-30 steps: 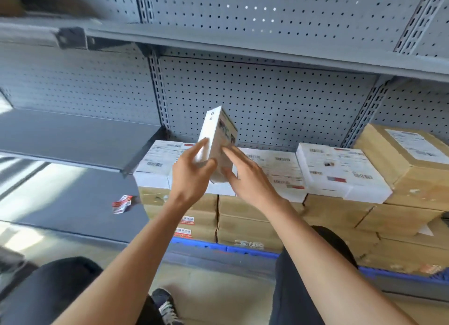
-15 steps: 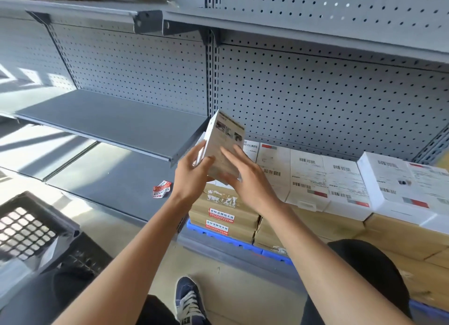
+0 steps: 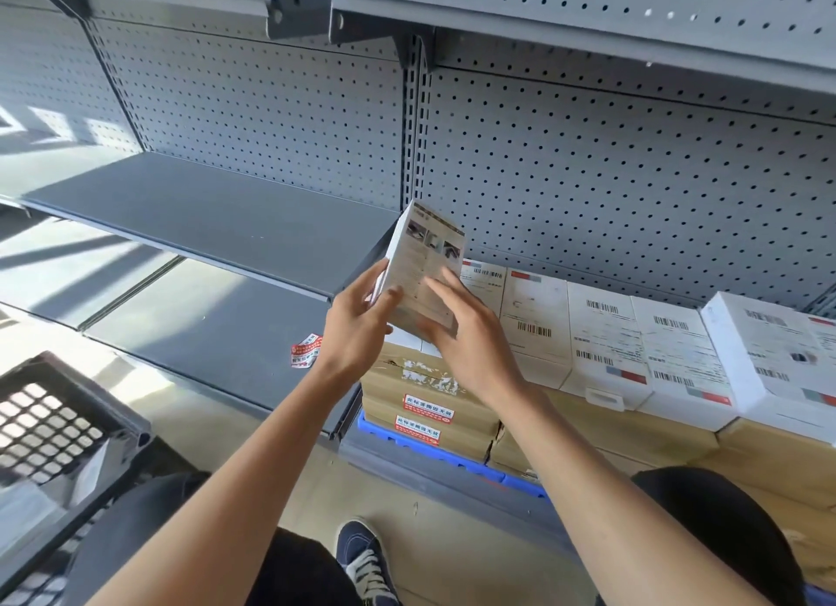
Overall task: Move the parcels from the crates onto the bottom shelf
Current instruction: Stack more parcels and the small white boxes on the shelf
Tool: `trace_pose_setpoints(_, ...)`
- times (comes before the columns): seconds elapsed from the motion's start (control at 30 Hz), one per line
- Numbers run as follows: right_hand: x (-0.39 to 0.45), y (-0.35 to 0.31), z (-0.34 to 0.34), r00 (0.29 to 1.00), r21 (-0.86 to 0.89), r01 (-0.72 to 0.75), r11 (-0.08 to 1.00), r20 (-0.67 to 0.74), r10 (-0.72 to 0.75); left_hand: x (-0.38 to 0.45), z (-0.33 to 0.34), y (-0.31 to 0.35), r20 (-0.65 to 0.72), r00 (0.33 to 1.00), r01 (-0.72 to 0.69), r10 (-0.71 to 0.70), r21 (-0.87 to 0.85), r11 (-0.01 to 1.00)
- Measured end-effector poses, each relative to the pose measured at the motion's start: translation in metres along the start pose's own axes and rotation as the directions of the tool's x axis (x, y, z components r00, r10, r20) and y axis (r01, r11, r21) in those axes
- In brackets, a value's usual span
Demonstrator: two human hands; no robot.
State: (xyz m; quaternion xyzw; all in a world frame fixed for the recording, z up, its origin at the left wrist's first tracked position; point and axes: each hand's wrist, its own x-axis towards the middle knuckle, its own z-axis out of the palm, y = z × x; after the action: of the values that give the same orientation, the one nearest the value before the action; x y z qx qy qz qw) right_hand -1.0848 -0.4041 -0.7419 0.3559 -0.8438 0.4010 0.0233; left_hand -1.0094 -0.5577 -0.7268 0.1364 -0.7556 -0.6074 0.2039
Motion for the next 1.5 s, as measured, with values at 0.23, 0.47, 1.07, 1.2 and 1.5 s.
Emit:
trace_pose_setpoints(0.23,0.008,-0.018,-0.008,0.984,0.349,-0.171,0.921,0.011,0.178,0.002,0.000,0.000,-0.125,0.987,-0.104,0.104,0.011,0.995)
trace_pose_setpoints(0.47,0.027,-0.032,-0.012,0.932,0.652,-0.252,0.715,-0.035,0.361,-0.006,0.015,0.001,-0.062,0.971,-0.205,0.229,0.268,0.941)
trace_pose_setpoints(1.07,0.020,-0.015,-0.011,0.876,0.782,-0.255,0.569,-0.063,0.479,-0.005,0.001,-0.011,0.043,0.997,-0.067,0.065,0.037,0.997)
trace_pose_setpoints(1.2,0.020,-0.019,-0.008,0.902,0.481,-0.248,0.841,-0.201,0.381,-0.003,-0.002,-0.011,-0.022,0.992,-0.123,0.125,0.064,0.990)
trace_pose_setpoints(1.5,0.027,-0.034,-0.009,0.971,0.236,-0.189,0.953,-0.099,0.218,0.020,-0.023,-0.008,0.032,0.956,-0.285,0.292,0.338,0.897)
